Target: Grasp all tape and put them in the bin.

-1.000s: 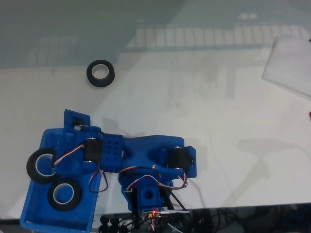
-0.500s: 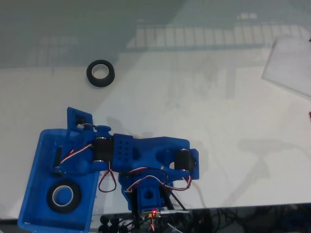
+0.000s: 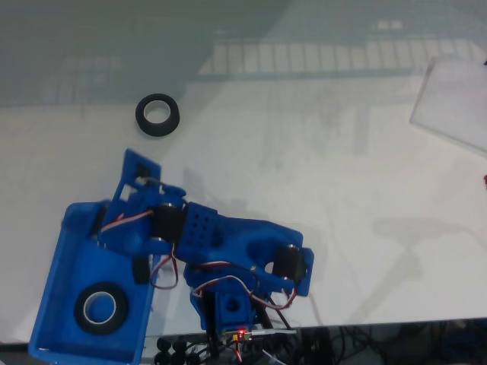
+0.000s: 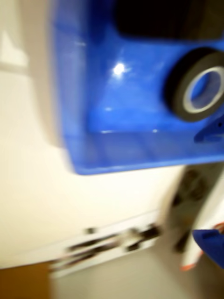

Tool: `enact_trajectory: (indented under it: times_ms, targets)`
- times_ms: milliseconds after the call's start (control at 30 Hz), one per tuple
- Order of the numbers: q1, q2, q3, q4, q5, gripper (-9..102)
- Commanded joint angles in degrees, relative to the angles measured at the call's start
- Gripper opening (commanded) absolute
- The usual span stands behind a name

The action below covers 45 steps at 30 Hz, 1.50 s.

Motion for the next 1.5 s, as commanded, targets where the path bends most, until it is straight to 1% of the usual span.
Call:
enact_trajectory:
  times_ms: [0, 133, 233, 367, 567, 733, 867, 1000, 1267, 1467]
  targets:
    - [9.7, -2.6, -0.9, -2.5, 1.0, 25]
    - [23.0, -9.6, -1.1, -7.2, 2.0, 25]
    - [31.0, -17.1, -1.2, -11.8, 0.7, 24]
    - [39.2, -28.6, -3.9, -17.2, -0.6, 25]
    - [48.0, -45.0, -16.1, -18.4, -0.2, 25]
    - [50.5, -56.0, -25.4, -17.1, -0.6, 25]
    - [50.2, -63.4, -31.3, -14.3, -1.1, 25]
    - [50.3, -70.0, -35.2, -13.7, -1.1, 24]
    - [51.1, -77.2, -39.5, -13.8, -1.1, 24]
    - [51.3, -82.1, -45.1, -12.0, -1.5, 24]
